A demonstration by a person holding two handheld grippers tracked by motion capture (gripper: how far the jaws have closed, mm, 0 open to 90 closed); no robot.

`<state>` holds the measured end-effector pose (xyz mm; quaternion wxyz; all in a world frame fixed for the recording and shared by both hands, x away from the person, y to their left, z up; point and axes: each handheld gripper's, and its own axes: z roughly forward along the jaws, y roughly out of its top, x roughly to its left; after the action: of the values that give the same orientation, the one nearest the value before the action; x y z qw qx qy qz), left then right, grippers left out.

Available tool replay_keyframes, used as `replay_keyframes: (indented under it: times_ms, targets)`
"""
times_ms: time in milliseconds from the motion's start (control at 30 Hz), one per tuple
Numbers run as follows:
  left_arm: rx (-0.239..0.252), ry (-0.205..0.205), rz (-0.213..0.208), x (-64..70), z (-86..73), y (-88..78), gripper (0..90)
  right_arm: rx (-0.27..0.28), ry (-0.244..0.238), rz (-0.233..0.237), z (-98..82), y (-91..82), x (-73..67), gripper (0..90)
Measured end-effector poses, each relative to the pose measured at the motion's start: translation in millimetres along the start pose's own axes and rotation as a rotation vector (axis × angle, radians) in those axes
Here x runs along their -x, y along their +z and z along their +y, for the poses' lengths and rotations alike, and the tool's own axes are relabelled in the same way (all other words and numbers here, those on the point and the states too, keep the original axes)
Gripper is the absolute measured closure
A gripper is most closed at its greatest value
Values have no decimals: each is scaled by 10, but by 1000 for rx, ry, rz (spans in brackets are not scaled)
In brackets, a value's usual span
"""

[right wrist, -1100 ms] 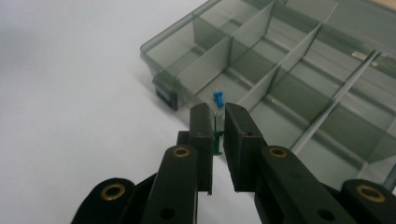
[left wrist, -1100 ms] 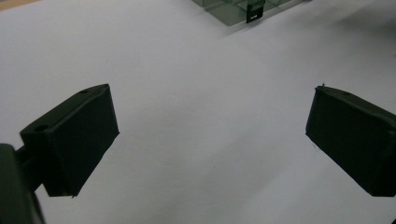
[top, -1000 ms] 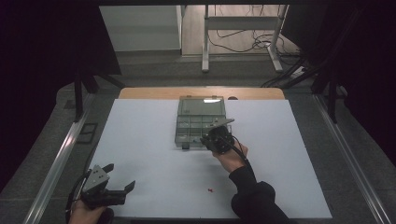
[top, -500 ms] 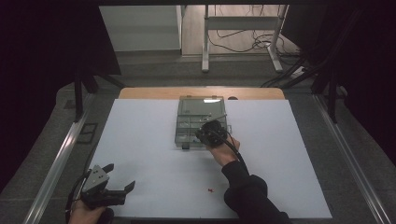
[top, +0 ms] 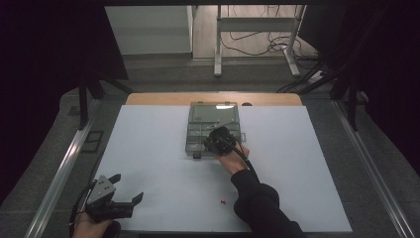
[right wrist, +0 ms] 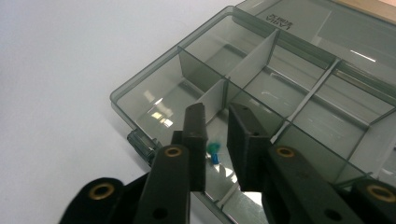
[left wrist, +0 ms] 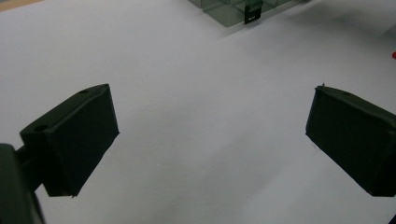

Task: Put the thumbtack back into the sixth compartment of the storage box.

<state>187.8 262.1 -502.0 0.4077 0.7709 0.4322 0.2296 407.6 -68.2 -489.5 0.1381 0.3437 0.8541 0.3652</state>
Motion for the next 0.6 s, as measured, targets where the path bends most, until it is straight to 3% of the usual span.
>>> replay_keyframes:
  times_ms: [300, 600]
  targets:
    - [-1, 1, 1, 2, 1, 1, 29, 13, 5, 10, 1, -93, -22, 678]
    - [-1, 1, 1, 3, 1, 1, 29, 12, -12, 6, -40, -197, -62, 507]
